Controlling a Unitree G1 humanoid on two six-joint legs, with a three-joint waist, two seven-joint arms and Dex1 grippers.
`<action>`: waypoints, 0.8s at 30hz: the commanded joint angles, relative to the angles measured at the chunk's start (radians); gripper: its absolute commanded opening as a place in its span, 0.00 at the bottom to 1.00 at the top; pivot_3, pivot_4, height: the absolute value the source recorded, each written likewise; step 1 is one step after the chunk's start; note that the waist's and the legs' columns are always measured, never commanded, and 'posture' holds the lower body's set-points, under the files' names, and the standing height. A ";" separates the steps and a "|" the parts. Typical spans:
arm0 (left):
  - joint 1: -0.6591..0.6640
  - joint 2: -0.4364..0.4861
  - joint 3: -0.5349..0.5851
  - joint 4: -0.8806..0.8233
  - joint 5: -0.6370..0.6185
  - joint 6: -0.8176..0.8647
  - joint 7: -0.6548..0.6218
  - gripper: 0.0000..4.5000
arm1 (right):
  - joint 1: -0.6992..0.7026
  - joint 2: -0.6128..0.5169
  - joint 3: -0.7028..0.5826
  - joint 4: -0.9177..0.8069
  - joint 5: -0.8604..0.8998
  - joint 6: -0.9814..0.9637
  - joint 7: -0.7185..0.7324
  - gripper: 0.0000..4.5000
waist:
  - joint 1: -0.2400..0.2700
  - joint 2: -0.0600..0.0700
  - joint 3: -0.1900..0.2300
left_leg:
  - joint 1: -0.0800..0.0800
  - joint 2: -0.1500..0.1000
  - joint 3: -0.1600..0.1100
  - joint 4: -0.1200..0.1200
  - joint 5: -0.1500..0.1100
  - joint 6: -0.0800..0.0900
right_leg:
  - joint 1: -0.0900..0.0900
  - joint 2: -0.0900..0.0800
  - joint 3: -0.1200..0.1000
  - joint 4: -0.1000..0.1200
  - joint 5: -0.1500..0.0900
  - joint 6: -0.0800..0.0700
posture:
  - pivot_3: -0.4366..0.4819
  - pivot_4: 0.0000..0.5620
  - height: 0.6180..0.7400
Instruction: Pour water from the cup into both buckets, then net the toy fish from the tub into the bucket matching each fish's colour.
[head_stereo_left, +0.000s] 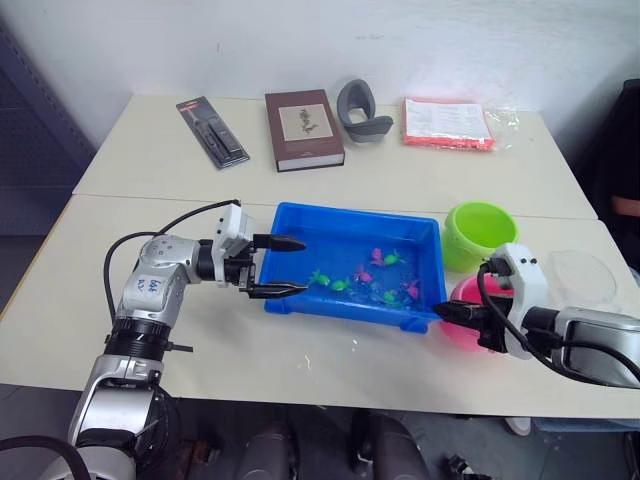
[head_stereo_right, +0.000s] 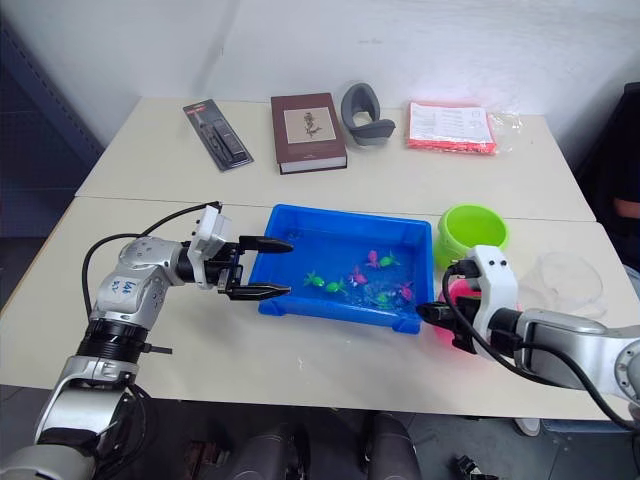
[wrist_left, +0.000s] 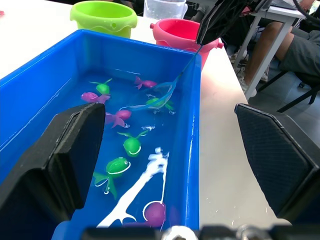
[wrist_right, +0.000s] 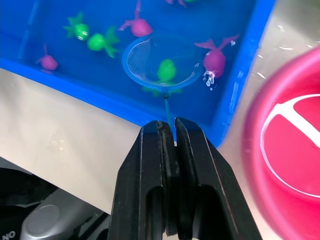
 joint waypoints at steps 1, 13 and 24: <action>0.021 0.000 0.003 -0.057 -0.017 0.011 0.003 0.99 | -0.032 -0.037 0.020 0.034 0.025 -0.004 0.044 0.00 | 0.000 0.000 0.000 | 0.000 0.000 0.000 0.000 0.000 0.000 | 0.000 0.000 0.000 0.000 0.000 0.000 | 0.48 0.27 1.00; 0.051 -0.005 0.007 -0.085 -0.022 0.013 0.012 0.99 | -0.082 -0.058 0.049 0.138 0.025 0.033 0.045 0.00 | 0.001 0.000 0.000 | -0.001 0.000 0.000 0.000 0.000 0.000 | 0.000 0.000 0.000 -0.001 0.000 0.000 | 0.48 0.27 1.00; 0.044 -0.011 0.007 -0.074 -0.018 0.007 0.015 0.99 | -0.149 -0.086 0.106 0.058 -0.028 0.007 -0.058 0.00 | 0.002 0.000 0.000 | -0.002 0.000 -0.001 0.000 0.000 0.000 | 0.000 -0.001 0.000 -0.003 0.001 0.000 | 0.48 0.27 1.00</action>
